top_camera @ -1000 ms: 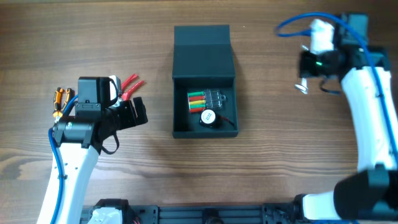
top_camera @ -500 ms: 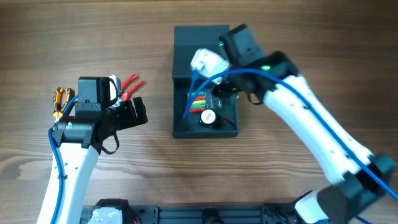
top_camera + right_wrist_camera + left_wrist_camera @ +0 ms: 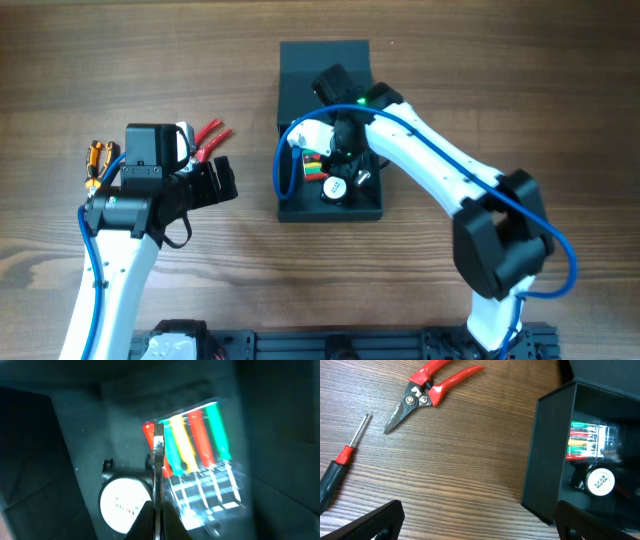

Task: Pack container
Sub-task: 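Carry the hex key into the green box and release it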

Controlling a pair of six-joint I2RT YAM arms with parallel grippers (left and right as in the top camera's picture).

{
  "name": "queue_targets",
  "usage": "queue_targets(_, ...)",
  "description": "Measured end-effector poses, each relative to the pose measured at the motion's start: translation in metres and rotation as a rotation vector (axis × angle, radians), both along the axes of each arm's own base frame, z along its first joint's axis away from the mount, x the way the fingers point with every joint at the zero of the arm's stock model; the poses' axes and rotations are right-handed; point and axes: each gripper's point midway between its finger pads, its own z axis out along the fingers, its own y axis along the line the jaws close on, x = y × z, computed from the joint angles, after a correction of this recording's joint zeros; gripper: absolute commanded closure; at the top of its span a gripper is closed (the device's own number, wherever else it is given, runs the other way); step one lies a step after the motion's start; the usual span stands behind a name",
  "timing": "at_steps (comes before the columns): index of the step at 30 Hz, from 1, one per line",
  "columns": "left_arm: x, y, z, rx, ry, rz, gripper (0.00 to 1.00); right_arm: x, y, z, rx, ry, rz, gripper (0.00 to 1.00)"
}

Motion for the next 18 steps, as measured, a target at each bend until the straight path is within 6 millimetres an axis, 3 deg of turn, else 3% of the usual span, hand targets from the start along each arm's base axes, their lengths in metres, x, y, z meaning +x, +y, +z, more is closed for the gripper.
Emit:
queue_targets(4,0.0,0.0,0.0,0.0,0.0,0.0,0.0,-0.005,0.0,-0.018,-0.013,0.049,0.009,0.9)
queue_targets(5,0.0,0.0,0.0,0.0,0.0,0.0,0.0,-0.005,0.0,-0.019,-0.014,0.05,0.012,0.78)
queue_targets(6,0.0,0.0,0.0,0.0,0.0,0.0,0.0,-0.005,0.0,-0.019,-0.013,0.049,0.014,0.56)
queue_targets(7,0.0,0.0,0.0,0.0,0.0,0.0,0.0,-0.005,0.001,-0.019,-0.012,0.049,0.017,0.44)
queue_targets(8,0.0,0.0,0.0,0.0,0.0,0.0,0.0,-0.005,0.001,-0.019,-0.01,0.052,0.012,0.4)
queue_targets(18,0.001,0.0,0.0,0.0,-0.004,0.0,0.0,-0.006,0.001,-0.019,-0.009,0.063,-0.015,0.38)
